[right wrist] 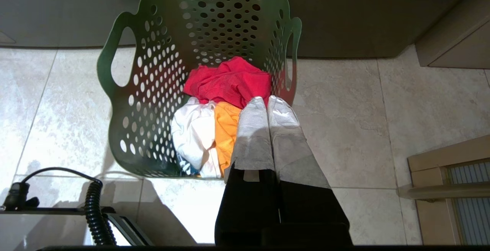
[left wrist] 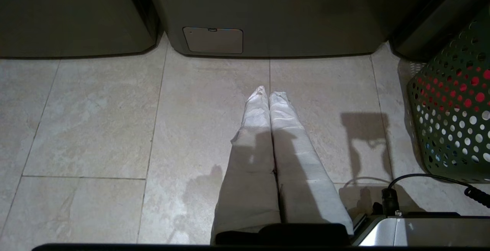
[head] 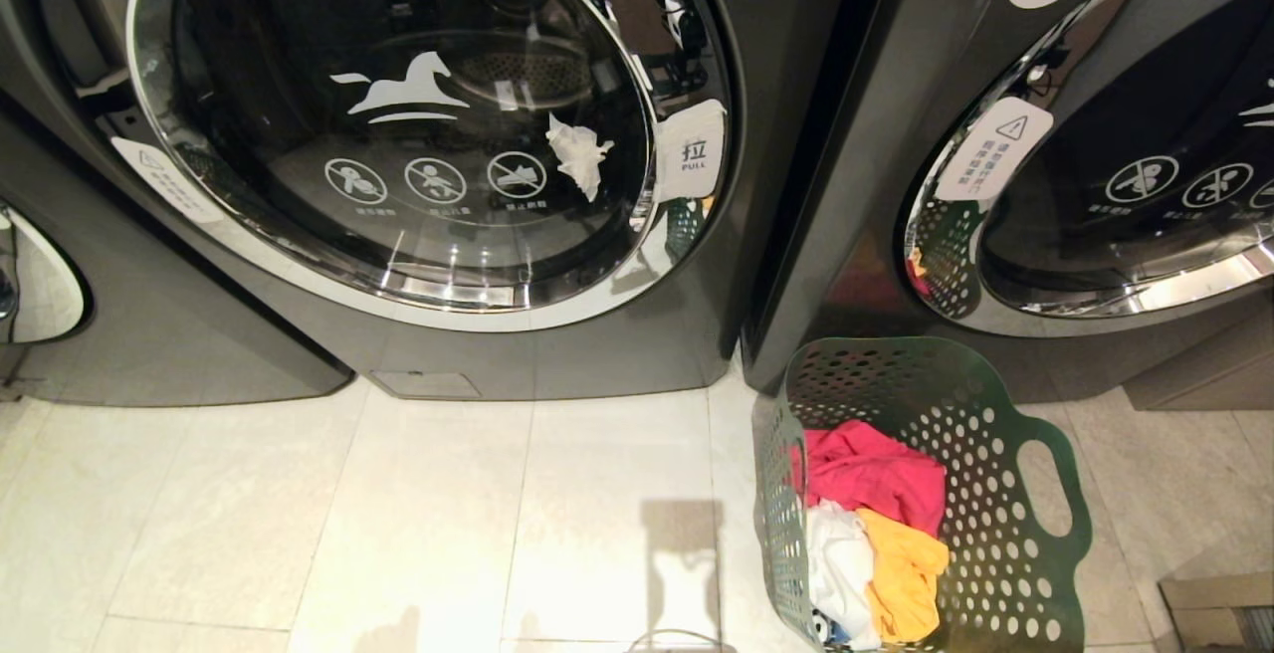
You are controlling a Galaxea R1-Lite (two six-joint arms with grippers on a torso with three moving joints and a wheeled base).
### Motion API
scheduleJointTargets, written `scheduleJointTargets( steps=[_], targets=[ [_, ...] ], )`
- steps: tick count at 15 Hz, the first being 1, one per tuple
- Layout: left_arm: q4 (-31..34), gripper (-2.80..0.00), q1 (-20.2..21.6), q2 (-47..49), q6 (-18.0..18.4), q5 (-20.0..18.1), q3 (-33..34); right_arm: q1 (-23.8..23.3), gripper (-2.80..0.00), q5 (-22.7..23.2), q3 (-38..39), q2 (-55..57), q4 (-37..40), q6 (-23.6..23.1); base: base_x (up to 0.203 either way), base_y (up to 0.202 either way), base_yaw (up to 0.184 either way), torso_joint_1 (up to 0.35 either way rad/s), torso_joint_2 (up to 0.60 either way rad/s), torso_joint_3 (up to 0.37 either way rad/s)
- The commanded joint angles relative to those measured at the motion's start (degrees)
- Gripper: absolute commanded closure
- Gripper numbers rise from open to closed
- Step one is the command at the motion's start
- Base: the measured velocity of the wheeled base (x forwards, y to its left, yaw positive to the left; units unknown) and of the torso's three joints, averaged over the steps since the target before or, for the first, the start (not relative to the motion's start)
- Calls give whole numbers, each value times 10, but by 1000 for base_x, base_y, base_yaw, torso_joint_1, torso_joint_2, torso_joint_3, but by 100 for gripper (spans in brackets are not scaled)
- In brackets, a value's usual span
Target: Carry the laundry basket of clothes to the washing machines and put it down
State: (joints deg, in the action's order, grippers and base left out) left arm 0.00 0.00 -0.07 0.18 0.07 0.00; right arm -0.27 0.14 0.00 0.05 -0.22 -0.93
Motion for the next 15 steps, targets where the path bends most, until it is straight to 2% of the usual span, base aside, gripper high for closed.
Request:
scheduleJointTargets(
  steps=[1,15],
  targets=[
    [0,0,0,1,0,0,0,0,0,0,0,0,0,0,0,0,0,0,0,0],
    [0,0,0,1,0,0,0,0,0,2,1,0,-1,-10,0,0,0,0,0,0]
  ],
)
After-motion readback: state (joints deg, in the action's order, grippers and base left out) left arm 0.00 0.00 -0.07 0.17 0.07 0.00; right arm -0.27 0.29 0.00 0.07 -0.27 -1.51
